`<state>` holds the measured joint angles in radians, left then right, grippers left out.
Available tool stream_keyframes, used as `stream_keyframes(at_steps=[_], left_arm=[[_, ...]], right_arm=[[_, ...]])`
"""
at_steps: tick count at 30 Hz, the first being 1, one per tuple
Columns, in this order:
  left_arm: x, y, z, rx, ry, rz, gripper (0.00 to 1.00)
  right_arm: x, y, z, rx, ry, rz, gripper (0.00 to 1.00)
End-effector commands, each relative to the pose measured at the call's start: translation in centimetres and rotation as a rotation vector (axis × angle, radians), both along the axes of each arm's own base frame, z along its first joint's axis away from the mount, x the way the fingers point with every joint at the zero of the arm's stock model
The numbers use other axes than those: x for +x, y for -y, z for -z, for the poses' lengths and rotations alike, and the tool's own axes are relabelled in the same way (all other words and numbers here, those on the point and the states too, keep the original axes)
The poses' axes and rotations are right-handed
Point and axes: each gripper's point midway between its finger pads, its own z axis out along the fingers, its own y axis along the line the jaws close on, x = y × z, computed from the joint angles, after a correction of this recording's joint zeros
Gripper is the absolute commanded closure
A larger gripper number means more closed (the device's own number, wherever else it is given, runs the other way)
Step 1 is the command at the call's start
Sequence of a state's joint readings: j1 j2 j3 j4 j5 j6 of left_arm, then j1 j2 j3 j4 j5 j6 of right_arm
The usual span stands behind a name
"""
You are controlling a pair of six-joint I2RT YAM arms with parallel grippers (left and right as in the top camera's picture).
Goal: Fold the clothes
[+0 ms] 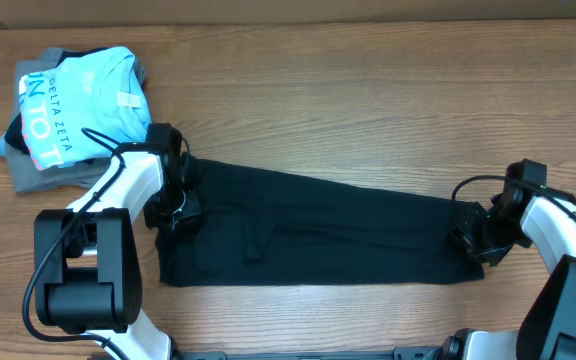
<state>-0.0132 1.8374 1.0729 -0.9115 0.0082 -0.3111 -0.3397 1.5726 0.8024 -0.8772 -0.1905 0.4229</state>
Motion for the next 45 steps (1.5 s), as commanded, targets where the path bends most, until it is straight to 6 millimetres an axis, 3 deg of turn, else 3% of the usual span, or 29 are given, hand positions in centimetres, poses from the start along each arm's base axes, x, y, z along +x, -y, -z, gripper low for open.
stream_keyframes(at_steps=[1,3,8,12,15,17,23,30,37,39,45], left_arm=[[-0.1,0.3,0.3,-0.014,-0.004,0.02,0.73],[-0.1,0.3,0.3,-0.014,-0.003,0.02,0.73],[0.0,0.3,0.3,-0.014,-0.002,0.02,0.73],[0.0,0.3,0.3,-0.014,-0.002,0.02,0.73],[0.0,0.3,0.3,-0.014,-0.003,0.02,0.73],[-0.1,0.3,0.3,-0.014,-0.004,0.02,0.73],[0.0,0.4,0.3,-0.021,-0.002,0.019,0.73],[0.0,0.4,0.3,-0.021,-0.003,0.019,0.73],[0.0,0.4,0.3,-0.021,-0.002,0.02,0.72],[0.0,0.4,0.3,-0.021,-0.002,0.02,0.72],[-0.1,0.4,0.3,-0.021,-0.003,0.02,0.72]], right_arm=[[1.7,0.8,-0.7,-0.03,0.069,0.03,0.9],[3.1,1.3,-1.5,-0.046,0.113,0.03,0.96],[7.7,3.0,-4.5,-0.098,0.267,0.031,0.96],[9.9,3.7,-5.7,-0.124,0.357,0.03,0.96],[9.3,3.5,-5.5,-0.116,0.33,0.03,0.96],[8.1,3.5,-5.0,-0.122,0.276,0.032,0.74],[5.2,5.9,-3.9,-0.272,0.122,0.041,0.65],[2.5,5.5,-1.1,-0.259,-0.015,0.024,0.64],[2.8,4.0,0.1,-0.17,-0.01,-0.025,0.61],[3.6,3.2,-0.1,-0.121,0.038,-0.057,0.64],[6.4,3.1,-0.5,-0.101,0.16,-0.056,0.95]])
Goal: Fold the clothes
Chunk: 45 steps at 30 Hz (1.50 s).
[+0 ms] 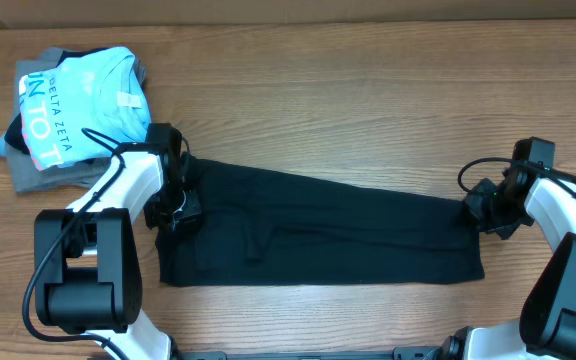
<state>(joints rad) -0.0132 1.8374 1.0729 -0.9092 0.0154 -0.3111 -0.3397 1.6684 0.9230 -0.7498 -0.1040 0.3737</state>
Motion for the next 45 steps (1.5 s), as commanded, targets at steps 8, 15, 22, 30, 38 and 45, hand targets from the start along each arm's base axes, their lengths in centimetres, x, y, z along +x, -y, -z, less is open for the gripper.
stream_keyframes(at_steps=[8,15,22,30,38,45], left_arm=[[-0.3,0.3,0.2,-0.014,-0.012,0.02,0.72],[0.0,0.8,0.2,-0.043,-0.003,0.017,0.72],[0.1,1.0,0.1,-0.056,0.002,0.015,0.71],[2.9,1.8,-1.5,-0.105,0.078,0.047,0.69],[4.9,2.1,-4.4,-0.122,0.119,0.085,0.62],[6.9,2.1,-9.1,-0.119,0.19,0.15,0.62]], right_arm=[[3.7,0.4,-1.0,0.001,0.154,-0.014,0.96],[6.3,1.6,-2.3,-0.038,0.261,-0.011,0.96],[4.7,3.1,-2.3,-0.03,0.22,0.047,0.53],[1.2,5.3,-1.8,0.075,0.159,0.08,0.4],[-1.6,-0.5,0.9,0.31,0.028,-0.076,0.14],[-3.2,-3.7,2.5,0.394,0.006,-0.128,0.3]])
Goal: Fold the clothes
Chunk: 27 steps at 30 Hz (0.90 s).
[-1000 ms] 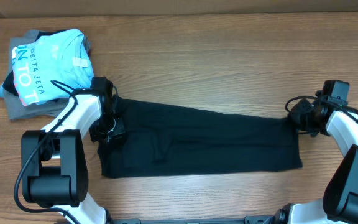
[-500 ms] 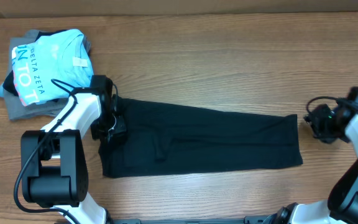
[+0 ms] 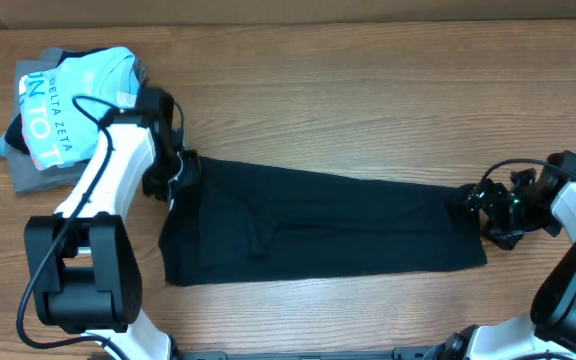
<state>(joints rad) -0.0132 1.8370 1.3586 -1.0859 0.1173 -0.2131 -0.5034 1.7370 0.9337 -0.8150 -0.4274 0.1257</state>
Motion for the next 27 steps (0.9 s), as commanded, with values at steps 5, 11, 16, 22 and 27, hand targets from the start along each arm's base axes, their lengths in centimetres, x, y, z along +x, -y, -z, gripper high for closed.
stream_keyframes(at_steps=[5,11,16,22,27], left_arm=[[2.8,0.1,-5.2,-0.003,0.148,0.064,0.61],[3.5,0.1,-7.5,-0.001,0.211,0.064,0.59],[3.5,0.1,-9.0,0.004,0.219,0.079,0.6],[3.0,-0.7,-10.1,0.05,0.201,0.075,0.6],[3.0,-0.8,-10.5,0.056,0.204,0.08,0.6]], right_arm=[[-2.7,-2.8,2.4,0.093,-0.073,-0.042,0.73],[-0.1,-0.9,-0.8,0.045,0.011,-0.025,0.96],[3.7,4.4,-6.2,-0.086,0.133,0.078,0.96],[6.1,8.7,-12.6,-0.191,0.228,0.121,0.96],[7.0,5.4,-14.8,-0.141,0.252,0.035,0.96]])
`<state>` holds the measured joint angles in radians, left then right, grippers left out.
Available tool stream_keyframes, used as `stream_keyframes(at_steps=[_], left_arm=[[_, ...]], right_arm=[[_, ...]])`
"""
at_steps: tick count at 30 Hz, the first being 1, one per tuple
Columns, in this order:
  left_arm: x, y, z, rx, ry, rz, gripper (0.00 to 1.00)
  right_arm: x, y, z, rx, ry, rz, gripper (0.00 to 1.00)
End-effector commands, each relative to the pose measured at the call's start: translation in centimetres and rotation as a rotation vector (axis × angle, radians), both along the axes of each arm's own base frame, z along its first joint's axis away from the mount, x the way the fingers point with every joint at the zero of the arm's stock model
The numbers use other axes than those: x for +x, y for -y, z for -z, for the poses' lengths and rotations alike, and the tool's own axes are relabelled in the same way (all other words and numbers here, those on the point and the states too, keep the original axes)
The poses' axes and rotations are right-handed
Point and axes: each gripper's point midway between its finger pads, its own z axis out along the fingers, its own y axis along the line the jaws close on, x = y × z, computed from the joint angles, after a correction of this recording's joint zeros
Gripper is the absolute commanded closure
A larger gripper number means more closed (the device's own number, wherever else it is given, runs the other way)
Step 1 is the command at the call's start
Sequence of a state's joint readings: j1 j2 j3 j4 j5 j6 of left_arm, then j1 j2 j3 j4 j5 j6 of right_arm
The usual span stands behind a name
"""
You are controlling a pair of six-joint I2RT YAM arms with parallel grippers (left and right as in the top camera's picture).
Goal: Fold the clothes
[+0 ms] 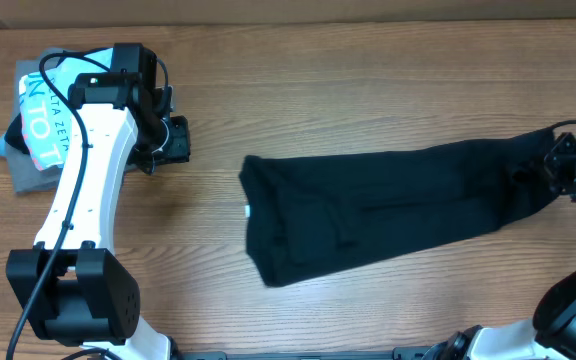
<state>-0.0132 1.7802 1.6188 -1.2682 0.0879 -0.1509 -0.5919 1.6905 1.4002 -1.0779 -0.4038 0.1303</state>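
Observation:
A long black garment lies folded lengthwise across the table's right half, slanting up toward the right. Its left end lies loose on the wood. At the far right edge, my right gripper is shut on the garment's right end, which is pulled up toward it. My left gripper hovers off the garment, beside the folded stack, open and holding nothing.
A stack of folded clothes, with a light blue printed shirt on top, sits at the back left under my left arm. The table's far edge runs along the top, with cardboard behind it.
The black garment has shifted well to the right, its right end still in my right gripper. My left gripper has let go of the left end and now sits up beside the folded stack.
Both grippers first held the ends of the black garment, stretched across the table's middle. The right gripper then stood further right and up, and the left end was drawn back. Now the left has released, and the garment lies toward the right.

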Motion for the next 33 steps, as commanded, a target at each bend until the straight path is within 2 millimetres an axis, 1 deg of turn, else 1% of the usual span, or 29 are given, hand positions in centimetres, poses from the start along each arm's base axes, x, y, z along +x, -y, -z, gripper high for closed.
stream_keyframes(at_steps=[1,3,5,11,14,17,19,21,22,25,26,27,28,29,30,31,33], left_arm=[[0.5,-0.3,-2.0,0.023,0.064,0.02,0.6],[0.5,-0.3,-2.0,0.022,0.064,0.02,0.6],[0.3,-0.3,-2.0,0.022,0.057,0.02,0.6],[0.1,-0.3,-1.9,0.02,0.048,0.02,0.6],[0.1,-0.3,-1.9,0.018,0.046,0.013,0.59],[0.0,-0.3,-1.9,0.017,0.041,0.01,0.6],[-0.1,-0.3,-1.9,0.017,0.037,0.01,0.6],[-0.2,-0.3,-1.9,0.018,0.035,0.011,0.6],[-0.2,-0.3,-1.9,0.018,0.034,0.011,0.6],[-0.2,-0.3,-1.9,0.018,0.035,0.011,0.6],[-0.2,-0.3,-1.9,0.017,0.035,0.01,0.6],[-0.2,-0.3,-1.9,0.017,0.035,0.011,0.6],[-0.2,-0.3,-1.9,0.018,0.035,0.01,0.59],[-0.2,-0.3,-1.9,0.018,0.035,0.01,0.6],[-0.2,-0.3,-1.9,0.017,0.035,0.01,0.59],[-0.2,-0.3,-1.9,0.018,0.035,0.01,0.59],[-0.2,-0.2,-1.9,0.016,0.035,0.01,0.54]], right_arm=[[1.1,-3.1,-1.9,0.003,0.039,-0.093,0.96],[1.1,-5.4,-1.6,0.016,0.013,-0.149,0.96],[1.0,-8.1,-1.4,0.024,-0.018,-0.218,0.96],[0.4,-15.3,-0.2,-0.021,-0.119,-0.363,0.96],[-0.1,-17.9,0.9,-0.072,-0.163,-0.391,0.96],[-0.7,-19.9,3.0,-0.135,-0.2,-0.401,0.96],[-1.2,-21.3,4.6,-0.138,-0.22,-0.401,0.96],[-1.8,-22.7,5.7,-0.125,-0.229,-0.422,0.95],[-1.9,-23.5,6.0,-0.114,-0.222,-0.444,0.93],[-2.4,-26.2,6.3,-0.069,-0.199,-0.512,0.92],[-2.5,-26.7,6.2,-0.07,-0.194,-0.527,0.9],[-2.6,-27.2,6.2,-0.072,-0.189,-0.541,0.85],[-2.7,-27.5,6.2,-0.073,-0.187,-0.552,0.72],[-2.8,-27.8,6.2,-0.074,-0.187,-0.56,0.5],[-2.8,-27.9,6.2,-0.076,-0.187,-0.565,0.44],[-2.9,-27.9,6.2,-0.075,-0.191,-0.567,0.44],[-3.2,-27.6,6.2,-0.075,-0.204,-0.563,0.52]])
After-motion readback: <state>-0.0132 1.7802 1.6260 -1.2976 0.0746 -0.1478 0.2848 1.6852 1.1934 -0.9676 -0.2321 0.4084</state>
